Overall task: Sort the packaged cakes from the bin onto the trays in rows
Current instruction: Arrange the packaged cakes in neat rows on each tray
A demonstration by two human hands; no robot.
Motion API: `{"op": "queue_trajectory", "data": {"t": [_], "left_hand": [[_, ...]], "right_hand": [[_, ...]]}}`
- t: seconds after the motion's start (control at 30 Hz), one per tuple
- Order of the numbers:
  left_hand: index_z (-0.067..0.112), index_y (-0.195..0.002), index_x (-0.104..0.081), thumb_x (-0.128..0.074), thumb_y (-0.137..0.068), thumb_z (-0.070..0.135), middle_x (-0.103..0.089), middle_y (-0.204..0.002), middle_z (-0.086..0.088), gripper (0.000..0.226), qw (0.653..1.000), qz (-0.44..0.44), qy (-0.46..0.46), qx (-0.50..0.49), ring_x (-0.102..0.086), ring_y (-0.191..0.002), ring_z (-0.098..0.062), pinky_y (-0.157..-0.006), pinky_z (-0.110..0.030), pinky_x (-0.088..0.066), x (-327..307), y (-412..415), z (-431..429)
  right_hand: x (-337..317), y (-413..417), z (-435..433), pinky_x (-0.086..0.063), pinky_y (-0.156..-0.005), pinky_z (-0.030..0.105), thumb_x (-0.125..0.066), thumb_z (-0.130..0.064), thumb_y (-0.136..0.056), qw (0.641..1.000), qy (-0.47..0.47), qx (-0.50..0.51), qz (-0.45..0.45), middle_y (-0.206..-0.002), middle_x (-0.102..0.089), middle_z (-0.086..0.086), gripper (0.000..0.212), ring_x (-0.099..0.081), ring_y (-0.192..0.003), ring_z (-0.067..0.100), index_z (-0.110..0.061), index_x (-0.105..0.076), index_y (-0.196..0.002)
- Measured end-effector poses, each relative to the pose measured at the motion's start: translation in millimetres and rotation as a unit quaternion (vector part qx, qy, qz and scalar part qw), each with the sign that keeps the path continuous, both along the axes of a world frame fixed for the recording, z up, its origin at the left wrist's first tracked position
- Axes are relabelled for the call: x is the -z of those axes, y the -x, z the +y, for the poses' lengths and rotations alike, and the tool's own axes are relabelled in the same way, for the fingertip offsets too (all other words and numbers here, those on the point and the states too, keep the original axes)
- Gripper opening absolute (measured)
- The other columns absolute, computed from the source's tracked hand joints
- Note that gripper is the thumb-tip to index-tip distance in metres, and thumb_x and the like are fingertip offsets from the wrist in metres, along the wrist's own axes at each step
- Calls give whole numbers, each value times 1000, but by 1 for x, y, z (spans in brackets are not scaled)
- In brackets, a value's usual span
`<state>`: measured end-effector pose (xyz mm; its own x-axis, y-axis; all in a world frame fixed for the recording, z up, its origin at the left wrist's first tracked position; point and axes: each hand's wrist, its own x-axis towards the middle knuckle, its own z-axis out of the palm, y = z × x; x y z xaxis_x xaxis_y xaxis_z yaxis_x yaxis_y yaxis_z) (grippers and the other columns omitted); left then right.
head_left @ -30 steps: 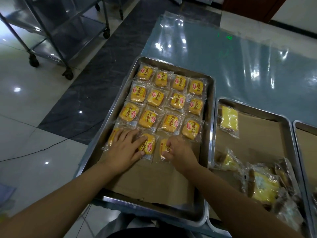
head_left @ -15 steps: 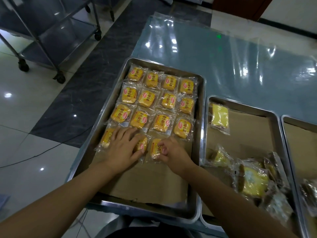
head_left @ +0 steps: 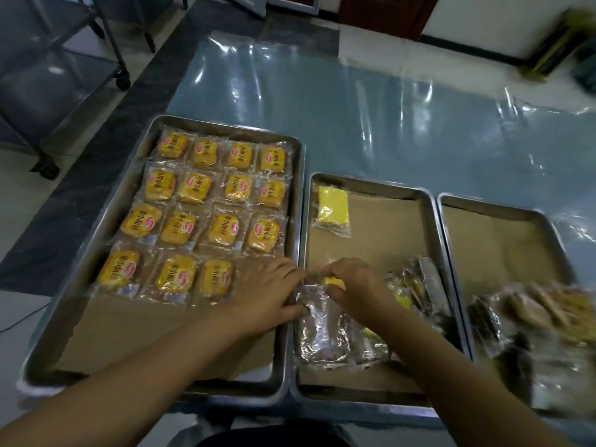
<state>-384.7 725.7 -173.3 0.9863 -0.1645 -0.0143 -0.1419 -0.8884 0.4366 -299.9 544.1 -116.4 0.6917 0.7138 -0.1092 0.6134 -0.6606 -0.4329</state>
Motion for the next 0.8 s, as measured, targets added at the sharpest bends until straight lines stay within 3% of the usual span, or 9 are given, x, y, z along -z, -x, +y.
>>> {"op": "queue_trajectory", "data": {"t": [0.1,0.23,0.33,0.43,0.57,0.7,0.8], "left_hand": [[35,-141,-29,-62,-74,58,-45,-134,4,79,996,69,52,-17,-28,-126,-12,-101,-34,-26,0,-3,-21],[30,-120,-54,-72,-67,53,-50,-106,13,61,990,110,70,-48,-37,-110,-9,-93,-35,-37,-7,-8,-35],[35,-100,-56,-79,-64,41,-48,-94,21,43,981,121,120,-92,-42,-101,-5,-85,-30,-41,-17,-12,-44],[36,-87,-55,-84,-64,21,-56,-93,16,40,950,131,224,-171,-57,-89,-3,-74,-27,-52,-32,-17,-54],[29,-86,-59,-82,-66,12,-58,-84,10,35,930,98,280,-218,-56,-68,6,-54,-10,-43,-54,-31,-64],[29,-90,-61,-80,-68,15,-61,-91,5,32,912,70,317,-252,-60,-74,-9,-62,-21,-49,-70,-48,-75],[29,-89,-62,-76,-74,15,-64,-92,2,25,892,29,362,-269,-63,-82,-14,-72,-29,-52,-80,-65,-89]], "right_hand": [[8,-5,-25,-36,-75,23,-61,-26,-87,998,30,-26,50,-103,-67,4,25,-58,-92,19,-16,-65,-110],[19,-13,-43,-40,-64,17,-61,-33,-86,991,35,-17,128,-105,-66,-3,31,-54,-81,5,-25,-61,-116],[24,-16,-52,-49,-67,24,-62,-36,-85,986,25,-16,166,-102,-64,-6,39,-58,-80,7,-29,-54,-123],[24,-19,-58,-54,-64,28,-64,-36,-84,977,-9,2,213,-94,-59,-12,55,-61,-75,5,-33,-41,-134],[19,-28,-68,-42,-53,9,-70,-23,-83,954,-114,27,275,-78,-57,-13,60,-57,-61,-9,-27,-38,-133],[7,-40,-85,-46,-58,13,-71,-15,-82,912,-198,66,354,-73,-65,-14,47,-60,-64,-4,-30,-46,-120],[-1,-52,-98,-55,-71,30,-72,-17,-80,880,-241,83,401,-93,-71,-2,32,-67,-84,17,-19,-57,-108]]}}
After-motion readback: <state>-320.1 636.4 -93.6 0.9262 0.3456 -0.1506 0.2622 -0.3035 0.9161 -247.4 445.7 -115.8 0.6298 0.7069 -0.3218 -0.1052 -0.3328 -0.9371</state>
